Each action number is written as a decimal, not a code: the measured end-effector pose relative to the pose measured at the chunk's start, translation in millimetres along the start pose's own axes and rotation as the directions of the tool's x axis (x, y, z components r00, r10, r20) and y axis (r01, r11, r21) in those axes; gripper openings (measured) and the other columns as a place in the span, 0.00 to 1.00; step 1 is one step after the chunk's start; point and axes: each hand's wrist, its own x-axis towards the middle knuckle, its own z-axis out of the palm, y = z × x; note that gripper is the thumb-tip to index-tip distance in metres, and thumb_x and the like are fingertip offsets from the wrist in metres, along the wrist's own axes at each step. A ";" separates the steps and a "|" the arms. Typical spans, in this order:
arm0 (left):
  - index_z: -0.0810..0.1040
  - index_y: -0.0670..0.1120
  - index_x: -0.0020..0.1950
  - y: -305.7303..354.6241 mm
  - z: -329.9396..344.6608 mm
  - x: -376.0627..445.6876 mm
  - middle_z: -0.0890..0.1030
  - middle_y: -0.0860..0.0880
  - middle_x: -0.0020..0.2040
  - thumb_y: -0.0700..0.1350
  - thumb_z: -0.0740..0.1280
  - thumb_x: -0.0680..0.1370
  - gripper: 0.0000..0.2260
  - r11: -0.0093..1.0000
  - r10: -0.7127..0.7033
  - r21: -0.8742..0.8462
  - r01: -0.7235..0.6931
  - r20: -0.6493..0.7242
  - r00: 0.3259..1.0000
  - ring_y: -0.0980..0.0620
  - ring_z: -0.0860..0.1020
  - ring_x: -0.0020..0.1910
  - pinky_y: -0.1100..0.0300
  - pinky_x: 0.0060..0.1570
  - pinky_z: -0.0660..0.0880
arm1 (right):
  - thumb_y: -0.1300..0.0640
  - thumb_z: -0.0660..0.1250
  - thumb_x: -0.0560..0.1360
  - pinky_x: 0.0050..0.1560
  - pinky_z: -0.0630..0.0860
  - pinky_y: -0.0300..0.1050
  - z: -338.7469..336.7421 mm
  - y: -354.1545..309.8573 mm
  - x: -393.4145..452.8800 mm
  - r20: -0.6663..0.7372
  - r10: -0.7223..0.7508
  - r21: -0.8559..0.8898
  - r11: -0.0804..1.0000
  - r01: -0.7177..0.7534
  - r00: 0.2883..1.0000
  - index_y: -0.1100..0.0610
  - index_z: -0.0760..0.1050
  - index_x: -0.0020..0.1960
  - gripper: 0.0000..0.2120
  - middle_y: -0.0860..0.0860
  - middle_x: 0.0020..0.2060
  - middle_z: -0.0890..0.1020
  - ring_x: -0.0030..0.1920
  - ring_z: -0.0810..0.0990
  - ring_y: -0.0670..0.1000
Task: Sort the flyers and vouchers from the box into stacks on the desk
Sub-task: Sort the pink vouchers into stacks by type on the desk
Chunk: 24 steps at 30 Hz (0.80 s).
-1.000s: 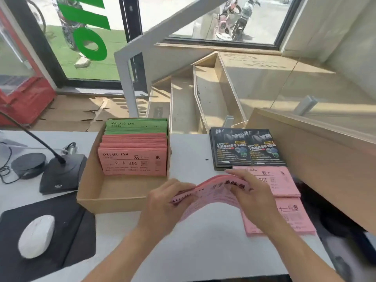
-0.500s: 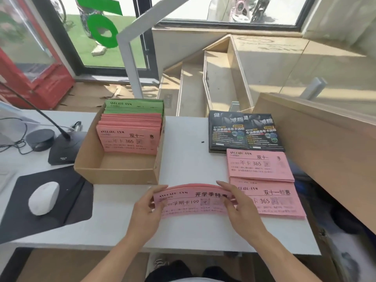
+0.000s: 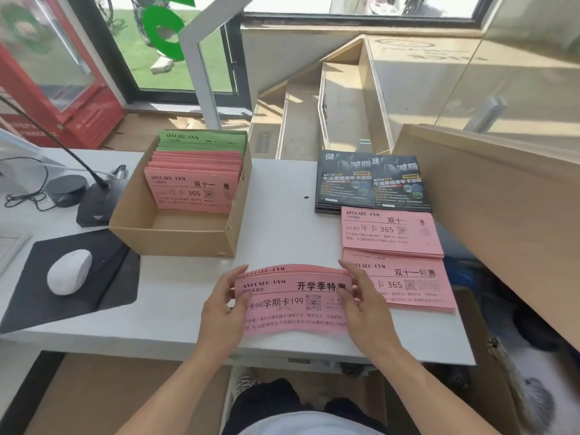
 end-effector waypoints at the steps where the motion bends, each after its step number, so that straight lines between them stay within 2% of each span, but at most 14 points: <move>1: 0.75 0.61 0.64 2.7 4.5 -1.2 0.82 0.57 0.55 0.39 0.67 0.81 0.18 1.000 0.003 -0.003 -0.003 0.007 1.000 0.64 0.79 0.50 0.72 0.41 0.75 | 0.57 0.62 0.83 0.46 0.83 0.46 -6.5 0.0 -2.3 -0.016 0.012 0.017 1.000 -0.012 1.000 0.32 0.66 0.69 0.22 0.39 0.51 0.82 0.51 0.81 0.42; 4: 0.74 0.60 0.66 15.4 26.4 -0.7 0.81 0.55 0.53 0.41 0.67 0.81 0.17 1.000 -0.005 -0.025 0.006 0.058 0.998 0.61 0.80 0.46 0.67 0.37 0.78 | 0.57 0.64 0.82 0.42 0.83 0.44 -32.3 3.3 -9.0 -0.097 0.063 0.105 0.993 -0.053 0.993 0.32 0.67 0.67 0.22 0.40 0.49 0.81 0.49 0.83 0.43; 7: 0.69 0.60 0.70 31.8 57.8 7.0 0.81 0.55 0.54 0.43 0.68 0.81 0.21 0.998 -0.033 -0.043 0.040 0.145 0.989 0.53 0.83 0.45 0.58 0.36 0.82 | 0.60 0.66 0.81 0.38 0.80 0.37 -62.3 10.5 -10.5 -0.246 0.125 0.180 0.980 -0.082 0.961 0.39 0.69 0.67 0.21 0.41 0.51 0.80 0.47 0.84 0.41; 9: 0.65 0.60 0.73 42.3 83.0 15.6 0.79 0.53 0.55 0.43 0.68 0.81 0.24 0.997 -0.065 -0.019 0.070 0.201 0.977 0.52 0.84 0.43 0.56 0.34 0.82 | 0.60 0.68 0.80 0.36 0.79 0.35 -81.5 17.8 -6.6 -0.347 0.165 0.177 0.978 -0.109 0.923 0.43 0.69 0.68 0.21 0.43 0.52 0.79 0.45 0.83 0.39; 12: 0.64 0.58 0.75 56.0 121.5 31.4 0.78 0.54 0.55 0.41 0.67 0.81 0.26 0.998 -0.055 0.032 0.049 0.236 0.970 0.54 0.83 0.43 0.57 0.34 0.81 | 0.58 0.69 0.79 0.39 0.81 0.39 -105.1 29.5 2.6 -0.457 0.177 0.123 0.983 -0.135 0.872 0.44 0.70 0.68 0.20 0.43 0.53 0.80 0.45 0.83 0.42; 15: 0.63 0.57 0.76 63.4 148.5 46.9 0.79 0.55 0.55 0.42 0.69 0.80 0.28 0.995 -0.060 0.093 0.038 0.238 0.969 0.54 0.83 0.45 0.52 0.42 0.83 | 0.56 0.69 0.79 0.43 0.81 0.47 -119.6 36.7 14.1 -0.522 0.171 0.049 0.984 -0.171 0.836 0.42 0.70 0.64 0.17 0.41 0.52 0.80 0.47 0.82 0.43; 18: 0.60 0.56 0.77 60.1 160.1 50.7 0.78 0.55 0.59 0.45 0.73 0.77 0.33 0.990 -0.099 0.127 0.068 0.257 0.961 0.54 0.84 0.44 0.50 0.46 0.83 | 0.52 0.69 0.79 0.45 0.78 0.47 -128.0 46.1 24.8 -0.508 0.158 -0.052 0.976 -0.214 0.847 0.43 0.70 0.65 0.17 0.42 0.54 0.79 0.49 0.81 0.44; 21: 0.57 0.55 0.79 54.6 157.4 39.8 0.74 0.54 0.67 0.48 0.79 0.72 0.43 0.973 -0.135 0.219 0.072 0.289 0.948 0.53 0.80 0.56 0.47 0.58 0.79 | 0.56 0.68 0.80 0.54 0.76 0.46 -129.2 58.7 25.4 -0.447 0.138 -0.099 0.974 -0.202 0.884 0.47 0.72 0.68 0.17 0.46 0.61 0.75 0.58 0.78 0.48; 24: 0.53 0.55 0.81 46.2 156.3 26.0 0.68 0.53 0.75 0.46 0.83 0.66 0.53 0.959 -0.158 0.276 0.058 0.353 0.922 0.51 0.69 0.72 0.46 0.70 0.71 | 0.61 0.67 0.78 0.68 0.70 0.47 -125.7 69.7 16.4 -0.392 0.102 -0.230 0.952 -0.204 0.914 0.48 0.70 0.71 0.24 0.47 0.69 0.71 0.68 0.70 0.49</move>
